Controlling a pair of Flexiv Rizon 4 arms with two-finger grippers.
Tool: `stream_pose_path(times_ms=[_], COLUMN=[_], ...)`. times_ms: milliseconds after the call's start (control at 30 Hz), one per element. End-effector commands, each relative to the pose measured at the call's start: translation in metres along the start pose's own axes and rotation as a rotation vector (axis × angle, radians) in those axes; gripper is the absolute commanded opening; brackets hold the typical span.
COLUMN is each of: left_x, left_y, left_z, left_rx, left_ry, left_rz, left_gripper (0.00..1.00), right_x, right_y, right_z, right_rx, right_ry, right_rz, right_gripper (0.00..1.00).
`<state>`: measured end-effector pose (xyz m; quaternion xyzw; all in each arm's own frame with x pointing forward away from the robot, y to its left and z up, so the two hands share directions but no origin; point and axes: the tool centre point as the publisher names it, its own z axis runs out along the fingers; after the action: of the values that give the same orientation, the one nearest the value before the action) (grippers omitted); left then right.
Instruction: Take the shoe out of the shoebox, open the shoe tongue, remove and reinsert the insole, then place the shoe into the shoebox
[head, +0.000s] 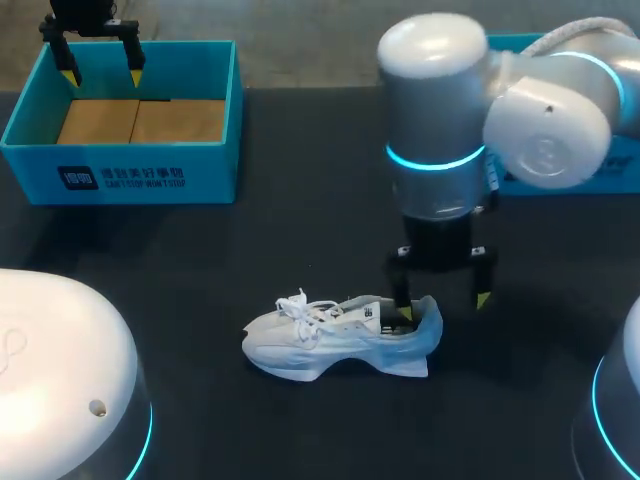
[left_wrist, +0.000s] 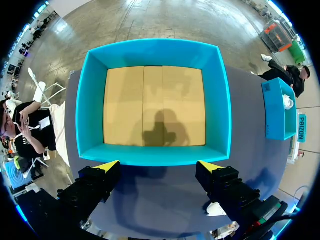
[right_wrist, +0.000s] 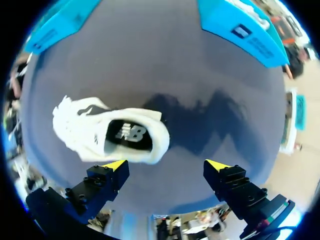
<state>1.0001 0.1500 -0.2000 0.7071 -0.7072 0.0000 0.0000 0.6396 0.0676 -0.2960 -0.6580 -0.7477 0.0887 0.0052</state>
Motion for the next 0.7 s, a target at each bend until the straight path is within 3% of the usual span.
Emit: stream_pose_path(times_ms=[33, 200, 267, 333, 700], left_x=[0.0, 0.0, 0.0, 0.0, 0.0], left_y=[0.0, 0.0, 0.0, 0.0, 0.0], left_z=[0.0, 0.0, 0.0, 0.0, 0.0], left_rx=[0.0, 0.0, 0.0, 0.0, 0.0], left_ry=[0.0, 0.0, 0.0, 0.0, 0.0], left_rz=[0.0, 0.0, 0.0, 0.0, 0.0], left_gripper=[1.0, 1.0, 1.0, 1.0, 1.0], right_x=[-0.022, -0.026, -0.031, -0.032, -0.032], right_y=[-0.015, -0.021, -0.026, -0.03, -0.03], right_z=[-0.015, -0.023, -0.026, -0.026, -0.026], right_rx=[-0.056, -0.09, -0.141, -0.18, -0.18], right_ry=[0.241, 0.342, 0.441, 0.452, 0.452], right_rz=[-0.138, -0.319, -0.482, -0.624, -0.624], right_gripper=[1.0, 1.0, 1.0, 1.0, 1.0])
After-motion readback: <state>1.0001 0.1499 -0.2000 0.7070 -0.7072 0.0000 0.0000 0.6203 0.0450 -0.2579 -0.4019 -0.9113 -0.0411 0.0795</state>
